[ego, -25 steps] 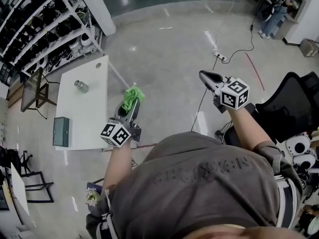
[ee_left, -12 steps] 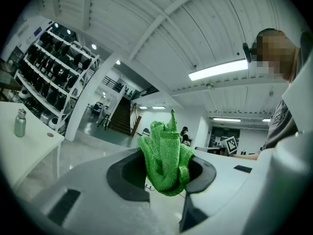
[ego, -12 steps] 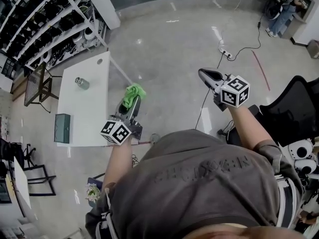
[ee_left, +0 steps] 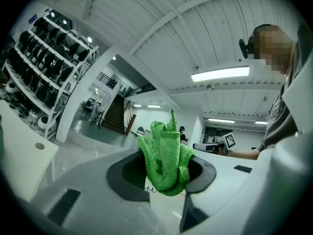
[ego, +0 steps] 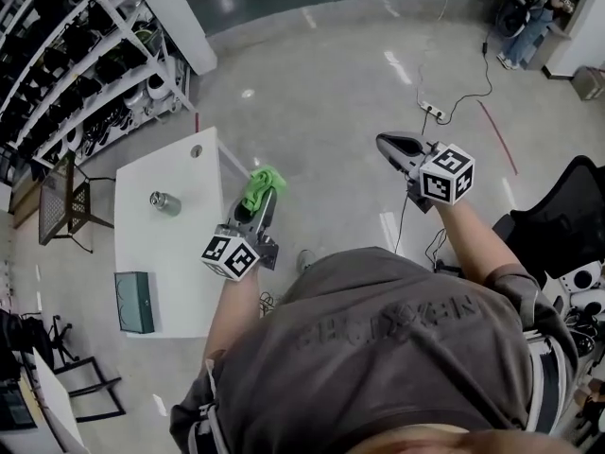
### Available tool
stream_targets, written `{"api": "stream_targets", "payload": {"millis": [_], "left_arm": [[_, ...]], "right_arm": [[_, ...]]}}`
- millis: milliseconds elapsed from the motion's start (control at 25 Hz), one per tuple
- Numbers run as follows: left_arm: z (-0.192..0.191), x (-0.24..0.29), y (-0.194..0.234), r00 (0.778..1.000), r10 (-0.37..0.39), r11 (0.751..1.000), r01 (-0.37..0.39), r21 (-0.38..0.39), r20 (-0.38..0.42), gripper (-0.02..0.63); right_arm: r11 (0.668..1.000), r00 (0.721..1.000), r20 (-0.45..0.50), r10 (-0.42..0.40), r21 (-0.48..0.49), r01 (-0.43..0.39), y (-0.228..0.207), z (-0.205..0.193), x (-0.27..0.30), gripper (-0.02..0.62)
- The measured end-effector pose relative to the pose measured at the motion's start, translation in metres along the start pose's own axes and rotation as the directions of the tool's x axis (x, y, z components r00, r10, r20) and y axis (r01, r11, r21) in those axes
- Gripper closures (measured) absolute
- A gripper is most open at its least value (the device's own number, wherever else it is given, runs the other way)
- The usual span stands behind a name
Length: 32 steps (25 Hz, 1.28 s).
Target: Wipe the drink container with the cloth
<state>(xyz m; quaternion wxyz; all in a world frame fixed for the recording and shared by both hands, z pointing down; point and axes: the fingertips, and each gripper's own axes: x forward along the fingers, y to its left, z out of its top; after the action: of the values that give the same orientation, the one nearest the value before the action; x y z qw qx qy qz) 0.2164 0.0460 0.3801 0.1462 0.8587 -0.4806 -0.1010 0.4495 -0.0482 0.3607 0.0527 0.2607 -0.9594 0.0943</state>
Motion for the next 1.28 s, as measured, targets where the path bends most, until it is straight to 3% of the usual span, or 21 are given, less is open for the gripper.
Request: {"api": "stream_targets", "payload": {"millis": [320, 560, 880, 1280], "left_arm": [[0.064, 0.036, 0.132, 0.994, -0.095, 0.995, 0.096, 0.013, -0.060, 0.477], [0.083, 0.055, 0.198, 0.991, -0.112, 0.994, 0.112, -0.007, -0.066, 0.477], [0.086, 0.091, 0.245, 0.994, -0.073, 0.997, 0.071, -0.033, -0.086, 0.477], [0.086, 0.183, 0.265, 0.996, 0.092, 0.996, -0.092, 0.000, -0.024, 0.477]], "right_arm": [[0.998, 0.998, 0.006, -0.065, 0.002, 0.065, -0.013, 0.041, 0.141, 0.603], [0.995, 0.995, -0.013, -0.101, 0.020, 0.101, -0.036, 0.049, 0.201, 0.603], [0.995, 0.995, -0.037, -0.093, 0.038, 0.094, -0.081, 0.053, 0.240, 0.603], [0.999, 0.998, -0.050, 0.048, 0.013, -0.048, -0.188, 0.057, 0.266, 0.603]]}}
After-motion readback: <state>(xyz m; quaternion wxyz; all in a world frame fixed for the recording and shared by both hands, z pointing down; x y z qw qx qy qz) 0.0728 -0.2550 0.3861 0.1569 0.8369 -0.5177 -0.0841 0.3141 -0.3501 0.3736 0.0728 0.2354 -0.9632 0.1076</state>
